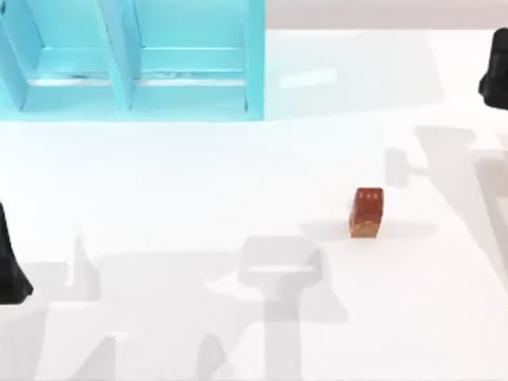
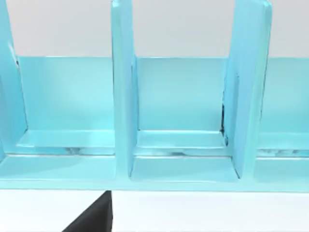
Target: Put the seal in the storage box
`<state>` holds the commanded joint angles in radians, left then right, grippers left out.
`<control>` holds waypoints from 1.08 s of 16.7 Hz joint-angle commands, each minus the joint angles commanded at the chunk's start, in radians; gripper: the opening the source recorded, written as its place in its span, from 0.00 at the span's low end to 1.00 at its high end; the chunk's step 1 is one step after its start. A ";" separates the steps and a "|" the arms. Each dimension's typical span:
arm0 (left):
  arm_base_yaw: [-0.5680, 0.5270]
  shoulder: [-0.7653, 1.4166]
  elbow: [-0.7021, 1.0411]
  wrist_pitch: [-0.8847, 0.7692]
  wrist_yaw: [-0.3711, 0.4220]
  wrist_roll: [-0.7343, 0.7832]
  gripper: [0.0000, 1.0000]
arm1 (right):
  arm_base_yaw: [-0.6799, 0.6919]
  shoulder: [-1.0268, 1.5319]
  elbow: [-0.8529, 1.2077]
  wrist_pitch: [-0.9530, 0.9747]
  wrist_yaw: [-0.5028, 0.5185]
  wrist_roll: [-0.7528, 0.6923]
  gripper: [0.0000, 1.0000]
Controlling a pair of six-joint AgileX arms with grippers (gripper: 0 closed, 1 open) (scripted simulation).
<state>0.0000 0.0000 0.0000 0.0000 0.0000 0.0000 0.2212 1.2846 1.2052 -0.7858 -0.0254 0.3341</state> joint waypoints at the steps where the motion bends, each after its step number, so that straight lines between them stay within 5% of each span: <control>1: 0.000 0.000 0.000 0.000 0.000 0.000 1.00 | 0.024 0.081 0.088 -0.047 -0.001 0.023 1.00; 9: 0.000 0.000 0.000 0.000 0.000 0.000 1.00 | 0.207 0.674 0.569 -0.417 0.015 0.144 1.00; 18: 0.000 0.000 0.000 0.000 0.000 0.000 1.00 | 0.259 0.834 0.655 -0.526 0.028 0.164 1.00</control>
<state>0.0000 0.0000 0.0000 0.0000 0.0000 0.0000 0.4799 2.1186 1.8598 -1.3118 0.0024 0.4982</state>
